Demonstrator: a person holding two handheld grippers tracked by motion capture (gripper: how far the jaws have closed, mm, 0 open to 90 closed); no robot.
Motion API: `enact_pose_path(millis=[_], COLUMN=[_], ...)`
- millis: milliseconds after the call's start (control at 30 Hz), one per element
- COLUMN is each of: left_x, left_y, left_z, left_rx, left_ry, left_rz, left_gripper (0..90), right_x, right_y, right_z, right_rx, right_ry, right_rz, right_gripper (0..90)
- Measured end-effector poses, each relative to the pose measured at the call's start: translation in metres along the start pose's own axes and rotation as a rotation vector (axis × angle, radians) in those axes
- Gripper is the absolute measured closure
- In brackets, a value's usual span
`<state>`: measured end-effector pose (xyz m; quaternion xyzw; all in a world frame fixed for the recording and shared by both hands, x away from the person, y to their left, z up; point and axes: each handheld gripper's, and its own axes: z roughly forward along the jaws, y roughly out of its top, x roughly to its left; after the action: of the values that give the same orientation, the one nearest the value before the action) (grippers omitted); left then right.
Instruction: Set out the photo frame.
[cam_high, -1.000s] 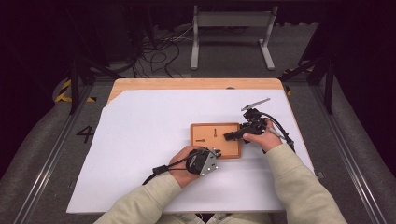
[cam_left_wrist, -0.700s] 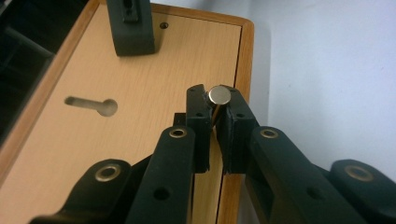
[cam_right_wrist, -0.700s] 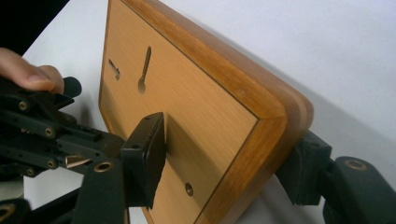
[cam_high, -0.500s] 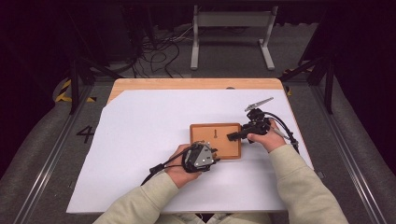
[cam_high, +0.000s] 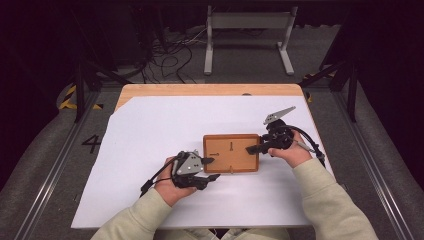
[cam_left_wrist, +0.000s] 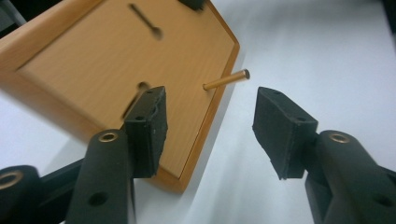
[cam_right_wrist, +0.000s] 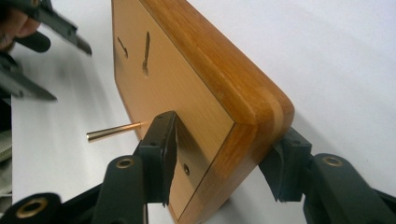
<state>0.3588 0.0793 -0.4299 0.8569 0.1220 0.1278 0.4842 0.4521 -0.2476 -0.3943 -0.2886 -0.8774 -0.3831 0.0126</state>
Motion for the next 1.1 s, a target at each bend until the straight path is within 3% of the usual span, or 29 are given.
enact_pose_path(millis=[133, 367, 533, 833, 1100], left_x=[0.004, 0.016, 0.023, 0.036, 0.042], left_y=[-0.005, -0.016, -0.019, -0.027, -0.033], left_z=[-0.017, -0.036, -0.041, -0.047, -0.047], left_rx=[-0.051, -0.067, -0.077, -0.105, -0.105], left_ry=[0.02, 0.068, 0.087, 0.115, 0.112], left_rz=[-0.035, -0.103, -0.12, -0.211, -0.239], left_gripper=[44.8, 43.3, 43.0, 41.5, 41.5], right_x=[0.009, 0.026, 0.038, 0.06, 0.072], right_y=[-0.003, -0.008, -0.013, -0.022, -0.026], right_z=[-0.006, -0.013, -0.016, -0.022, -0.024], right_rx=[-0.002, 0.009, 0.015, 0.048, 0.058], right_ry=[-0.009, -0.055, -0.089, -0.136, -0.169], right_rz=[-0.037, -0.149, -0.23, -0.332, -0.368], right_gripper=[53.5, 56.3, 58.0, 63.0, 63.8])
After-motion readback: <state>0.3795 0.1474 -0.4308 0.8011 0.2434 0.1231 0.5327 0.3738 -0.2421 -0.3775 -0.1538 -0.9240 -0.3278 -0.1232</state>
